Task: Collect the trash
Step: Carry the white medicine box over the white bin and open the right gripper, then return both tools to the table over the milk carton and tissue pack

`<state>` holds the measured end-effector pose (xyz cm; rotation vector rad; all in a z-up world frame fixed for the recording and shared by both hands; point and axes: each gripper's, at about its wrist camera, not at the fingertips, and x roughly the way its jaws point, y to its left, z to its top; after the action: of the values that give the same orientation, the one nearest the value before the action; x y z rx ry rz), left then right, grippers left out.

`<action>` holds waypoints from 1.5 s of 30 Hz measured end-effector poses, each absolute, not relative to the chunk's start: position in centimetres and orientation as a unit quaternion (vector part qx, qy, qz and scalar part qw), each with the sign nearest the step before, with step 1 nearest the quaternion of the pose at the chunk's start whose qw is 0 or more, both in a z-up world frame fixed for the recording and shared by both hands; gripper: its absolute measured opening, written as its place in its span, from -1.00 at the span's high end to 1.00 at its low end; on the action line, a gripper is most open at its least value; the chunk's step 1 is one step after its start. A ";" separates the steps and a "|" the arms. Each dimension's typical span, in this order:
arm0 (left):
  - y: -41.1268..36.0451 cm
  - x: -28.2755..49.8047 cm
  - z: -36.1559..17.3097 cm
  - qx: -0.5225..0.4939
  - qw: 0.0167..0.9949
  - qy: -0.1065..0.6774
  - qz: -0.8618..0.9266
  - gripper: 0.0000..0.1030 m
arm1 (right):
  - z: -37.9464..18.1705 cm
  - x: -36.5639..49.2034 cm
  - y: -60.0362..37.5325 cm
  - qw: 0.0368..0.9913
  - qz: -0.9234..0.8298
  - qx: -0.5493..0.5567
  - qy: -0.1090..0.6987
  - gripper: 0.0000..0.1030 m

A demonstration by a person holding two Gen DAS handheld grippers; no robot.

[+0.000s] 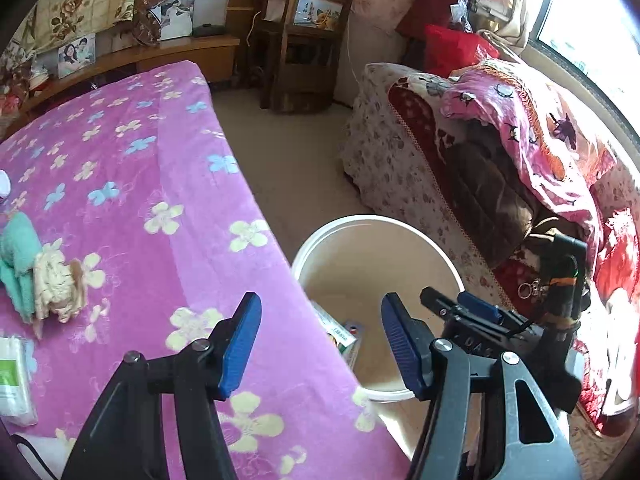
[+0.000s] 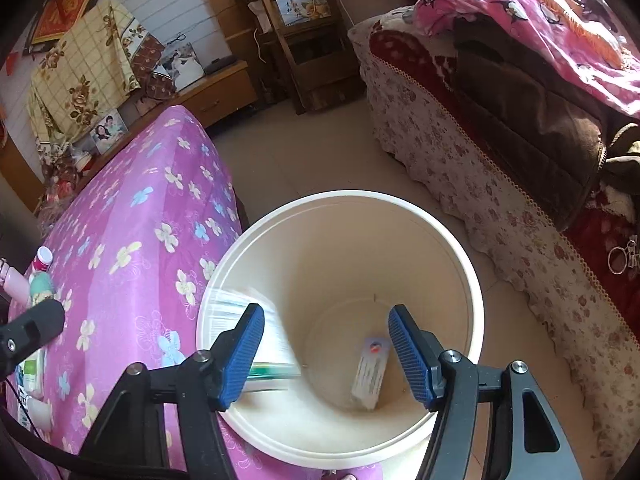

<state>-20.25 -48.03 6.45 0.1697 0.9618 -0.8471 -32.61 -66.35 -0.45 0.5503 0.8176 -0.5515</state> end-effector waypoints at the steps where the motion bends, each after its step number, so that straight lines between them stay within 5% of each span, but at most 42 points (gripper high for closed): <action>1: -47.8 -20.3 6.5 0.082 0.801 0.445 -0.392 -0.23 | -0.3 -32.6 -66.2 0.846 -0.258 0.262 0.386 -0.33; 45: -23.5 -18.7 11.1 0.055 0.883 0.375 -0.278 -0.38 | 10.0 -26.5 -43.3 0.929 -0.105 0.116 0.334 -0.45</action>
<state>-18.73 -23.53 11.07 0.1143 0.7797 -0.5779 -26.45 -43.32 10.04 0.2382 0.6840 -0.2153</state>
